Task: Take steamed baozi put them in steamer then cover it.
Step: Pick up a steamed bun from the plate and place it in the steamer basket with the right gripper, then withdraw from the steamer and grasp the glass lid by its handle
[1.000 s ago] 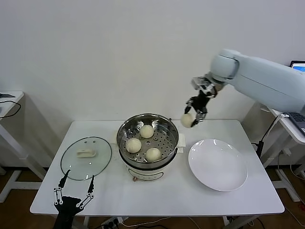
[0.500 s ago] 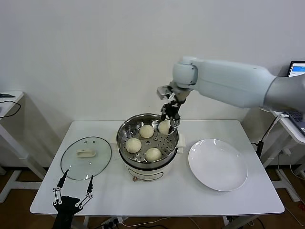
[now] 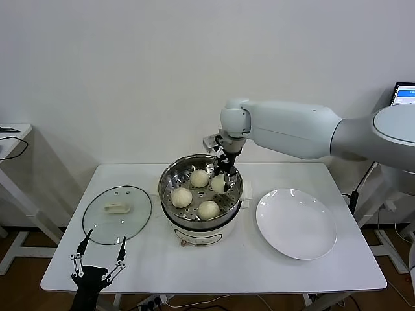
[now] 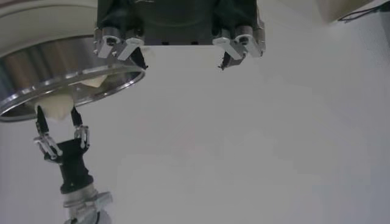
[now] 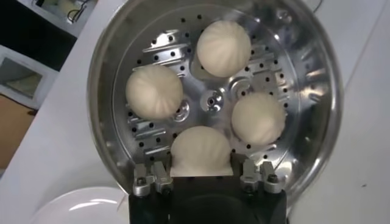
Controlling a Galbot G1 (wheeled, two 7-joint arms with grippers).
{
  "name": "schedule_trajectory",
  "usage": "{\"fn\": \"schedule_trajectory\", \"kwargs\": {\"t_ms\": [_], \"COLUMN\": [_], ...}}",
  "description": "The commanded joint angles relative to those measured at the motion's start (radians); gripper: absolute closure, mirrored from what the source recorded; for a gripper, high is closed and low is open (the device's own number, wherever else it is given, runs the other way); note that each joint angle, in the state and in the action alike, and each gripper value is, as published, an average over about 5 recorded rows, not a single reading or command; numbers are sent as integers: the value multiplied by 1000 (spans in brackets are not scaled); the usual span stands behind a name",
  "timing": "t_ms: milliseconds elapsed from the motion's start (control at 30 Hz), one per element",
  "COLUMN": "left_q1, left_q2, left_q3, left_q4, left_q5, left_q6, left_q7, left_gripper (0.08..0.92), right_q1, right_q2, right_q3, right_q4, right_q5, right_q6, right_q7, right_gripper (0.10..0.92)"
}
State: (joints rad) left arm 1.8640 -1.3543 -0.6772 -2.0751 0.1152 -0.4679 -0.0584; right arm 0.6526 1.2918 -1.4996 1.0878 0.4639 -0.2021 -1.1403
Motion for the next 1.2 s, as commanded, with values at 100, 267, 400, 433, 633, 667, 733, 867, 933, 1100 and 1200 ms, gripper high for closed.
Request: {"fn": "schedule_trajectory", "kwargs": {"t_ms": [100, 267, 400, 433, 633, 667, 733, 867, 933, 1100, 1200], "left_q1": [3, 4, 5, 6, 7, 7, 7, 6, 3, -23, -55], "left_q2": [0, -2, -3, -3, -4, -4, -4, -3, -2, 1, 5], "left_q3": [-5, -5, -4, -5, -8, -7, -8, -8, -8, -11, -19], "left_q4": [-1, -3, -4, -4, -8, -9, -11, -11, -10, -11, -16], "left_q5": [-1, -1, -1, -1, -1, -1, -1, 1, 7, 53, 109], "left_q6": [-2, -3, -3, -4, -4, -4, -3, -1, -1, 9, 23], "left_q7": [-1, -2, -2, -2, -2, -2, -2, -3, -3, -12, -28], "left_gripper": [177, 177, 177, 177, 177, 177, 177, 177, 177, 177, 177], "right_q1": [-27, -32, -35, -36, -41, -41, -37, -2, 19, 34, 5], "right_q2": [21, 23, 25, 25, 18, 16, 6, -51, -103, -293, -413], "right_q3": [-11, -10, -9, -9, -4, -2, 8, 37, 68, 202, 259], "right_q4": [-16, -20, -23, -24, -18, -15, -2, 61, 108, 255, 353], "right_q5": [-30, -33, -38, -39, -40, -40, -40, -39, -48, -27, 50], "right_q6": [-4, -5, -4, -4, -4, -4, -4, -3, 6, 66, 113], "right_q7": [11, 16, 21, 22, 28, 28, 28, 22, 21, 202, 534], "right_gripper": [374, 363, 331, 321, 244, 234, 217, 205, 203, 203, 203]}}
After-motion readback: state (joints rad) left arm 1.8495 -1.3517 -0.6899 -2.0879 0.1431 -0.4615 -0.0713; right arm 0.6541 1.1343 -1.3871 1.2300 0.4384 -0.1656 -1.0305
